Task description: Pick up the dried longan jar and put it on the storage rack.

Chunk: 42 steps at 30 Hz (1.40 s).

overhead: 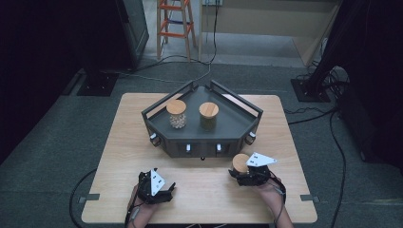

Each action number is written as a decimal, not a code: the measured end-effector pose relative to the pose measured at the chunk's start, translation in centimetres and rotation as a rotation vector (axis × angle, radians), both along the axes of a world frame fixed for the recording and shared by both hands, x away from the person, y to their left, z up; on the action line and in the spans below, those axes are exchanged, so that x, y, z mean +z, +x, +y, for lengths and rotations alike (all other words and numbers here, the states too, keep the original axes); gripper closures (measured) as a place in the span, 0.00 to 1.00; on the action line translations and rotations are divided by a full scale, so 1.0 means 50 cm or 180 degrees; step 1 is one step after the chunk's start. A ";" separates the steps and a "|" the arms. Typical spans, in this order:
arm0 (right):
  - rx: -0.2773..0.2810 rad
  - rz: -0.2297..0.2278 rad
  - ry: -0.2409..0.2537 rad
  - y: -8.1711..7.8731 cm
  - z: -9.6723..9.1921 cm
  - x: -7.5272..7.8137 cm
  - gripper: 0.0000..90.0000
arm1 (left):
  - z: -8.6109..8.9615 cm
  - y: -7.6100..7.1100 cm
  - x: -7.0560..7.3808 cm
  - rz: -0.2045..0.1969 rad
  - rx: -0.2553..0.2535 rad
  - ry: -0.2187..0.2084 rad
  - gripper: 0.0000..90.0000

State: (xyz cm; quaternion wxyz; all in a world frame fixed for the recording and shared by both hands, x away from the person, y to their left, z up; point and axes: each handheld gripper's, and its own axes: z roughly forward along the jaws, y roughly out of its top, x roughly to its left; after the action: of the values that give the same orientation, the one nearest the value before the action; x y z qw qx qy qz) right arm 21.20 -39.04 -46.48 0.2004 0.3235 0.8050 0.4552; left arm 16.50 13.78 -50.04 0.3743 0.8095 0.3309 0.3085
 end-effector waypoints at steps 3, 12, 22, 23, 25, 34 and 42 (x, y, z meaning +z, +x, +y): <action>0.0011 -0.0015 0.0036 0.001 -0.001 0.007 0.28 | -0.001 0.001 0.001 0.0011 -0.0008 0.0008 0.12; -0.0009 0.0004 0.0068 0.002 -0.002 0.025 0.28 | 0.002 0.002 0.002 0.0024 -0.0004 -0.0013 0.12; -0.0028 0.0051 0.0109 0.013 -0.003 0.052 0.28 | 0.005 0.004 0.001 0.0033 -0.0014 -0.0038 0.12; -0.0028 0.0051 0.0109 0.013 -0.003 0.052 0.28 | 0.005 0.003 0.001 0.0030 -0.0019 -0.0034 0.12; -0.0027 0.0071 0.0098 0.016 -0.001 0.060 0.28 | 0.004 0.004 0.002 0.0032 -0.0024 -0.0023 0.12; -0.0029 0.0080 0.0089 0.023 0.005 0.085 0.28 | 0.003 0.004 0.003 0.0034 -0.0028 -0.0004 0.12; 0.0020 0.0043 0.0033 0.026 0.015 0.110 0.28 | 0.001 0.005 0.003 0.0041 -0.0038 0.0012 0.12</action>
State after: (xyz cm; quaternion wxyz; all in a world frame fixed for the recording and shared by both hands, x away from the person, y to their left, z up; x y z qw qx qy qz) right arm 22.51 -38.30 -40.96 0.1918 0.3250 0.8050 0.4578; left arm 16.73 13.83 -49.91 0.3725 0.8141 0.3279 0.3016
